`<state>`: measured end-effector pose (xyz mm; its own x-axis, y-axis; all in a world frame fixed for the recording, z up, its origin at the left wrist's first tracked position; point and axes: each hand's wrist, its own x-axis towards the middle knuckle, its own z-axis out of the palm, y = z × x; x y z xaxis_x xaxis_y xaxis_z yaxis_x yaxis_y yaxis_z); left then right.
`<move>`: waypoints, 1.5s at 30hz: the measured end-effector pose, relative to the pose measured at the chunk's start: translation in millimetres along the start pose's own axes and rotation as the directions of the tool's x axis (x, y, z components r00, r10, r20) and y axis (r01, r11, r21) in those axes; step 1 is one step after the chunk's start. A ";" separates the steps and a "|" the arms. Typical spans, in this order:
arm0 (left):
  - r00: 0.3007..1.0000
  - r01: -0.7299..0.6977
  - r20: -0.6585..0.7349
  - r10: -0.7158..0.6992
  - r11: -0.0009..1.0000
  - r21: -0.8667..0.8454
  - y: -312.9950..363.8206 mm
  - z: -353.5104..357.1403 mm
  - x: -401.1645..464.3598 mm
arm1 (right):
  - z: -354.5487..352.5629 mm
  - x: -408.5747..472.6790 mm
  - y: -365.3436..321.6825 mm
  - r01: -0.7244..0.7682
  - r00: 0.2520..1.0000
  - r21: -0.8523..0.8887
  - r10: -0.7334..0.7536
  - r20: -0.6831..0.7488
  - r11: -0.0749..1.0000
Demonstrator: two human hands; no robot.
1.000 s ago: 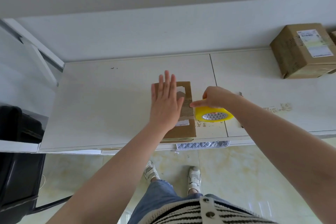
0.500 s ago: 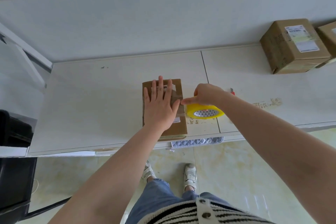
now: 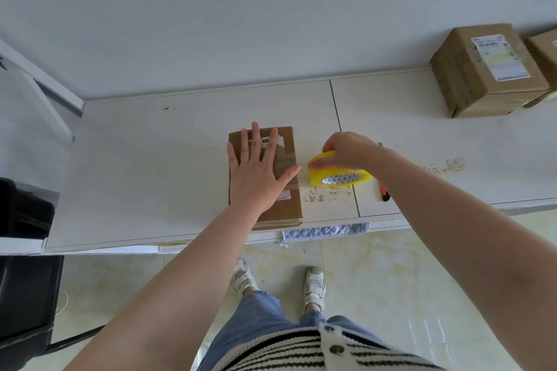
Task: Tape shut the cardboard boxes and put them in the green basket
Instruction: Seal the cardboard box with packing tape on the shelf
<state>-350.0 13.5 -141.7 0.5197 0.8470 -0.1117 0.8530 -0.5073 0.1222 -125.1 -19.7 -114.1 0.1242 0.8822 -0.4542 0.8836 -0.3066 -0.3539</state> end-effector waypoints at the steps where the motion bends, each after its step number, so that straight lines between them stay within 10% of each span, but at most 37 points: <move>1: 1.000 0.001 0.001 -0.001 1.000 -0.005 -0.2 0.1 0.1 | -0.2 -0.3 -0.1 -0.001 1.000 -0.005 0.001 -0.004 1.000; 5: 1.000 0.000 0.000 0.000 1.000 0.001 -0.9 1.2 0.4 | 0.7 -1.9 -3.3 -0.003 1.000 -0.041 0.002 -0.005 0.999; 8: 1.000 -0.012 0.002 0.012 1.000 0.014 -0.8 1.8 1.5 | 0.1 -11.4 6.5 -0.010 0.981 0.249 0.058 -0.184 0.969; 11: 1.000 -0.011 0.009 0.011 1.000 0.011 -1.4 3.1 2.8 | 13.6 -25.5 40.8 -0.161 0.740 0.504 0.442 -0.507 0.849; 14: 1.000 -0.011 0.013 0.011 1.000 0.006 -1.7 4.9 3.2 | 42.0 -36.5 67.7 -0.483 0.661 0.456 0.653 -0.371 0.748; 22: 1.000 -0.009 0.011 0.009 1.000 0.015 -0.4 2.9 3.7 | 49.5 -35.9 81.8 -0.526 0.694 0.561 0.704 -0.150 0.639; 26: 1.000 -0.006 0.000 0.006 1.000 0.031 0.0 4.0 2.9 | -4.3 -32.6 50.1 -0.255 0.728 0.704 0.611 -0.312 0.663; 31: 1.000 -0.020 -0.008 0.020 0.999 0.045 0.2 0.7 1.3 | -37.1 -30.3 -42.0 0.033 0.936 0.940 0.320 -0.149 0.341; 38: 1.000 -0.008 -0.004 0.008 1.000 0.000 -5.0 -0.9 2.2 | -4.0 -36.1 -54.1 -0.066 0.963 0.558 0.199 -0.180 0.827; 45: 1.000 0.006 0.030 -0.006 1.000 -0.006 -6.8 0.4 6.5 | -14.9 -56.0 -30.8 -0.042 0.995 0.498 0.080 -0.057 0.866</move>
<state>-352.4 22.4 -143.7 0.5160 0.8447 -0.1419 0.8558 -0.5013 0.1275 -152.5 -54.4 -65.6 0.2201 0.8735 -0.4343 0.5358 -0.4803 -0.6945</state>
